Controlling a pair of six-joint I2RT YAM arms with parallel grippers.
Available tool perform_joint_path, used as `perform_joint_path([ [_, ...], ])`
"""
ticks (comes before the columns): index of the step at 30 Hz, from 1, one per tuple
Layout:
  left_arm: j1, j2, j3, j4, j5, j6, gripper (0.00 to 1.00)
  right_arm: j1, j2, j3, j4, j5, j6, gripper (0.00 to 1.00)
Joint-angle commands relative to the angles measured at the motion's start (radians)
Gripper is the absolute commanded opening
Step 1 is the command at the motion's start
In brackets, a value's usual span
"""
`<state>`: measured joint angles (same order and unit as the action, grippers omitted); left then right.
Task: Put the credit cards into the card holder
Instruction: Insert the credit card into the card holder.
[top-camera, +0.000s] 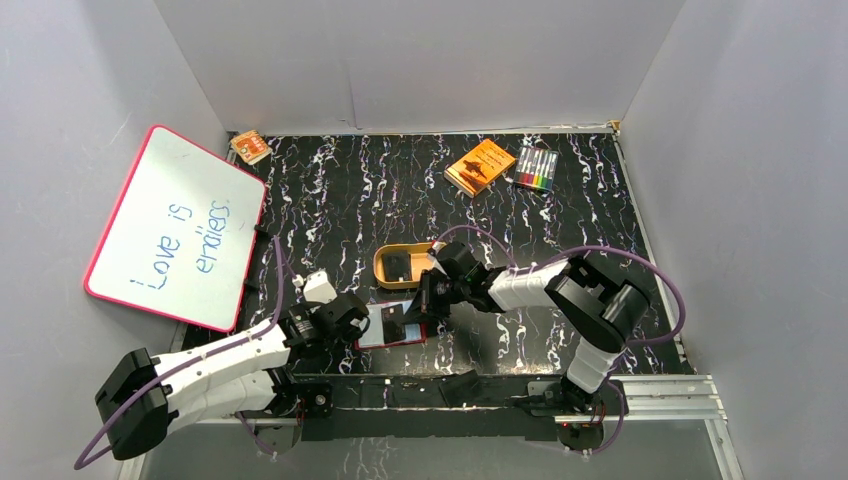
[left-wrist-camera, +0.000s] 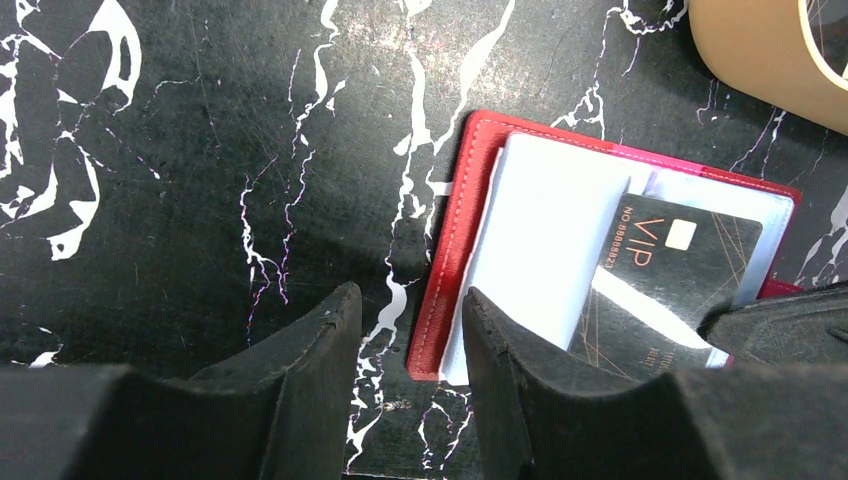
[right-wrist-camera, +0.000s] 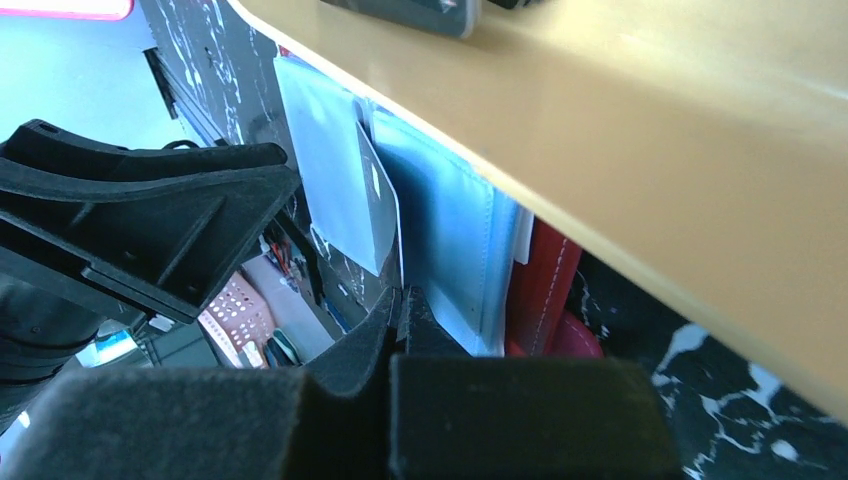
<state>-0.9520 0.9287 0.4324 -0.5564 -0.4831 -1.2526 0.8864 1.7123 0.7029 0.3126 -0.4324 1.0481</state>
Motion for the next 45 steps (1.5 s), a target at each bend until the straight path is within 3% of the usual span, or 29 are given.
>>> perform_joint_path([
  [1,0.004,0.008,-0.008,-0.01,-0.034,0.004,0.39,0.017,0.03,0.052,-0.001,0.006,-0.01,0.0],
  [9,0.004,0.013,-0.001,-0.021,-0.045,0.003,0.38,0.022,0.052,0.067,0.001,0.022,-0.001,0.0],
  [19,0.012,0.019,0.018,-0.168,-0.126,-0.134,0.28,0.022,0.041,0.053,-0.003,0.031,0.004,0.0],
  [30,0.038,0.083,0.004,0.006,-0.018,0.029,0.22,0.031,0.068,0.079,0.012,0.024,0.011,0.0],
  [45,0.043,0.113,-0.011,0.075,0.047,0.075,0.16,0.053,0.095,0.119,0.025,0.064,0.045,0.0],
])
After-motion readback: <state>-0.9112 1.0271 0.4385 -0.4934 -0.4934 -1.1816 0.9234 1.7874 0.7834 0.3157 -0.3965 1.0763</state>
